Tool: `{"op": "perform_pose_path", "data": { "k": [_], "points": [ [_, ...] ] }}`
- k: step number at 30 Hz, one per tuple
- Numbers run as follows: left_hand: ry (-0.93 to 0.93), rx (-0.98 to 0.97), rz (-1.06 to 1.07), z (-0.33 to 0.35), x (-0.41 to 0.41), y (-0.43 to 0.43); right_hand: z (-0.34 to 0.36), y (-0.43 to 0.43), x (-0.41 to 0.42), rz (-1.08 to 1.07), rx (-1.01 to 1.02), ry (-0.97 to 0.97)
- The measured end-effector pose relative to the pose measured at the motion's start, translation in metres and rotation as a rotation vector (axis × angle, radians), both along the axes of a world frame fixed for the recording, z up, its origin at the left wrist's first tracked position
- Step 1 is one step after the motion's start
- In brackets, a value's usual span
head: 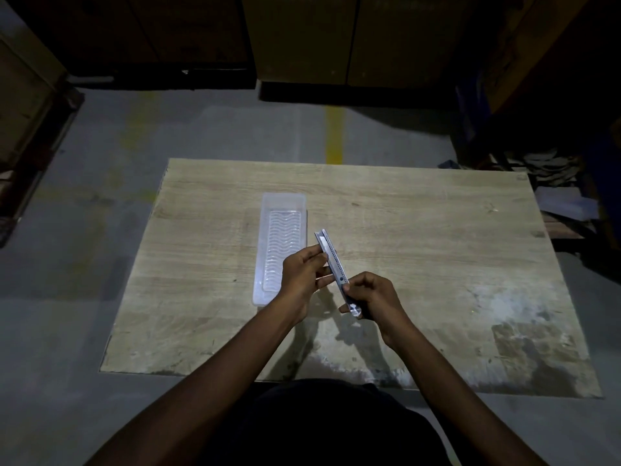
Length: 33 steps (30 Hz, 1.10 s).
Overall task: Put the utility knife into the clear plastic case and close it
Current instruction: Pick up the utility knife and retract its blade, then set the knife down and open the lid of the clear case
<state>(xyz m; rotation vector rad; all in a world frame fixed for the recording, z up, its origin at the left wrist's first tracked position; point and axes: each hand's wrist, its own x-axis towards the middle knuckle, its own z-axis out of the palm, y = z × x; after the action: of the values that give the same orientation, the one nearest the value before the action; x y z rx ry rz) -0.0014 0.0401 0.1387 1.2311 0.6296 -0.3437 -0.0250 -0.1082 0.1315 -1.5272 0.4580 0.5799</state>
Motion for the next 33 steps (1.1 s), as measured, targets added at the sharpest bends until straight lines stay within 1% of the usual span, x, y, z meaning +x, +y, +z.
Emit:
{"op": "perform_pose_path", "data": {
  "k": [4, 9, 13, 16, 19, 26, 30, 33],
  "points": [
    [0.032, 0.12, -0.072, -0.009, 0.002, 0.01, -0.039, -0.015, 0.008, -0.096, -0.171, 0.014],
    [0.054, 0.223, -0.064, -0.02, -0.002, 0.029, -0.096, -0.039, 0.012, -0.239, -0.501, 0.103],
    [0.108, 0.292, -0.055, -0.03, -0.007, 0.043, -0.118, -0.049, 0.007, -0.215, -0.63, 0.13],
    [0.129, 0.279, -0.013, -0.031, -0.008, 0.048, -0.125, -0.05, 0.003, -0.183, -0.694, 0.127],
    [0.135, 0.254, 0.016, -0.032, -0.008, 0.051, -0.131, -0.05, 0.002, -0.155, -0.752, 0.082],
    [0.125, 0.255, 0.013, -0.037, -0.01, 0.057, -0.139, -0.05, 0.001, -0.235, -0.764, 0.09],
    [0.112, 0.238, 0.014, -0.038, -0.013, 0.06, -0.142, -0.05, -0.001, -0.238, -0.783, 0.071],
    [0.113, 0.212, 0.024, -0.037, -0.015, 0.062, -0.143, -0.05, -0.002, -0.194, -0.819, 0.027]
  ]
}}
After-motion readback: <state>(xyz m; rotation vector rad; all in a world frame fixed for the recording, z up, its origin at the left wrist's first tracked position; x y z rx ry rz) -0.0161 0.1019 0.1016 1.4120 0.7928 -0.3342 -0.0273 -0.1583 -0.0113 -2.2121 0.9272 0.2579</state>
